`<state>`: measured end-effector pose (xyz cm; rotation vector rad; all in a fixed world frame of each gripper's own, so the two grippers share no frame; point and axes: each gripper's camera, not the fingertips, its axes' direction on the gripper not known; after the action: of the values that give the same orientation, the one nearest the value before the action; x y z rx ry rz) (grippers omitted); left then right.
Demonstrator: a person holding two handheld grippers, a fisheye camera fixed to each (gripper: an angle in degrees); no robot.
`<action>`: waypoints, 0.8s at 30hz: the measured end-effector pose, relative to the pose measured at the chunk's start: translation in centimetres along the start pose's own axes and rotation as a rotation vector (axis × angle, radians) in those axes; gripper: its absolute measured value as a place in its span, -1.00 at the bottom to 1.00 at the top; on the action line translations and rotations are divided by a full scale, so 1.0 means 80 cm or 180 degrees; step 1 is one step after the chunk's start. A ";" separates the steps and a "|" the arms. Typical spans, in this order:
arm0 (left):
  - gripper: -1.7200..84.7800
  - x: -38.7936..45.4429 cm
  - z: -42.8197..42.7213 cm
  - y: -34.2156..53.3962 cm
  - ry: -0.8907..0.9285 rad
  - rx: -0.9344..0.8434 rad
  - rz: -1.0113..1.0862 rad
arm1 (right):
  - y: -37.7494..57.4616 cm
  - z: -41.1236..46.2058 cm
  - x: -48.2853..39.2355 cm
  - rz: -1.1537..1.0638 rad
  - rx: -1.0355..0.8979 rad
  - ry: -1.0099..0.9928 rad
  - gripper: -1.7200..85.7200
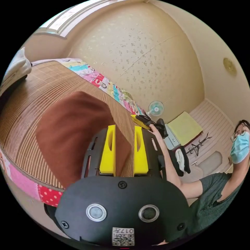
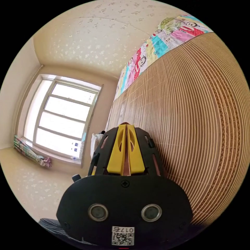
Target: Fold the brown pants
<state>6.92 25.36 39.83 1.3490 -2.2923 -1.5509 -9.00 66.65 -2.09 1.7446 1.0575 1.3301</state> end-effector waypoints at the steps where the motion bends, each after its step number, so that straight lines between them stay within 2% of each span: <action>1: -0.70 -0.004 -0.009 -0.001 -0.0130 0.0051 0.0015 | 0.005 0.026 -0.022 -0.0214 -0.0155 0.0121 -0.93; 3: -0.66 -0.014 -0.031 -0.019 -0.0714 0.0164 0.0143 | 0.019 0.068 -0.059 -0.0634 -0.0388 0.0221 -0.92; 6: -0.57 -0.046 -0.010 -0.057 -0.1644 -0.0037 0.0209 | 0.064 0.141 -0.116 -0.1349 -0.0772 0.0437 -0.92; 9: -0.56 -0.113 0.046 -0.074 -0.2059 -0.0259 -0.0011 | 0.130 0.211 -0.161 -0.2073 -0.1024 0.0862 -0.93; 11: -0.55 -0.174 0.094 -0.071 -0.2186 -0.0568 -0.0301 | 0.169 0.269 -0.171 -0.2420 -0.1367 0.1391 -0.93; 13: -0.55 -0.208 0.111 -0.069 -0.2287 -0.0531 -0.0367 | 0.213 0.361 -0.141 -0.2585 -0.1909 0.2659 -0.94; 19: -0.57 -0.214 0.104 -0.064 -0.2427 -0.0223 -0.0244 | 0.248 0.408 -0.130 -0.2471 -0.1693 0.2837 -0.95; 24: -0.67 -0.220 0.027 -0.007 -0.1879 0.0205 -0.0921 | 0.243 0.415 -0.113 -0.2296 -0.1533 0.2500 -0.95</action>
<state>17.05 38.89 45.29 1.4385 -2.5570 -2.2399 25.69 48.63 3.55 0.3763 1.4252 1.5999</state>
